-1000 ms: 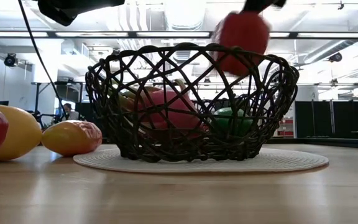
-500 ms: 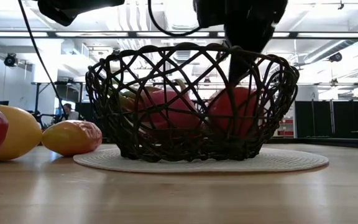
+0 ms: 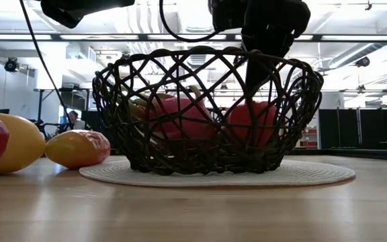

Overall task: Build produce basket
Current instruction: Put the bell pepper into the basket, then put the peach into the basket

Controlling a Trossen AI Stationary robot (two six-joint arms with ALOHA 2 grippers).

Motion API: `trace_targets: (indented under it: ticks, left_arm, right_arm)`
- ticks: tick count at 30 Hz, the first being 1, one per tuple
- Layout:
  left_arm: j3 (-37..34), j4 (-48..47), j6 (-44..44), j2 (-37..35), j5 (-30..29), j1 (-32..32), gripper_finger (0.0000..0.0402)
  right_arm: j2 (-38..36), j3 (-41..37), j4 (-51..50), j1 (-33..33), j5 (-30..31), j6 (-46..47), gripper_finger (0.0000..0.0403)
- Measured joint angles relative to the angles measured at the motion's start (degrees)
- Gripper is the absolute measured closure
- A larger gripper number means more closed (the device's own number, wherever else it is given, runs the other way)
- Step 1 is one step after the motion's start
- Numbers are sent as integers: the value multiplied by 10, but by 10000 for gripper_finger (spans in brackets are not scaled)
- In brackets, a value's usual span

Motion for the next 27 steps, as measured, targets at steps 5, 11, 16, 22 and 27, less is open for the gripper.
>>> trace_targets:
  ticks: [5,11,16,22,27]
  left_arm:
    - [0,0,0,0,0,0,190]
    - [0,0,0,0,0,0,190]
    - [0,0,0,0,0,0,190]
    - [0,0,0,0,0,0,190]
    - [0,0,0,0,0,0,190]
  right_arm:
    - [-4,0,-2,0,13,-14,272]
    - [-42,9,-10,12,21,-1,236]
    - [-87,11,-9,65,65,16,241]
    - [-124,9,-17,181,105,83,258]
    - [-133,-17,-55,273,105,186,270]
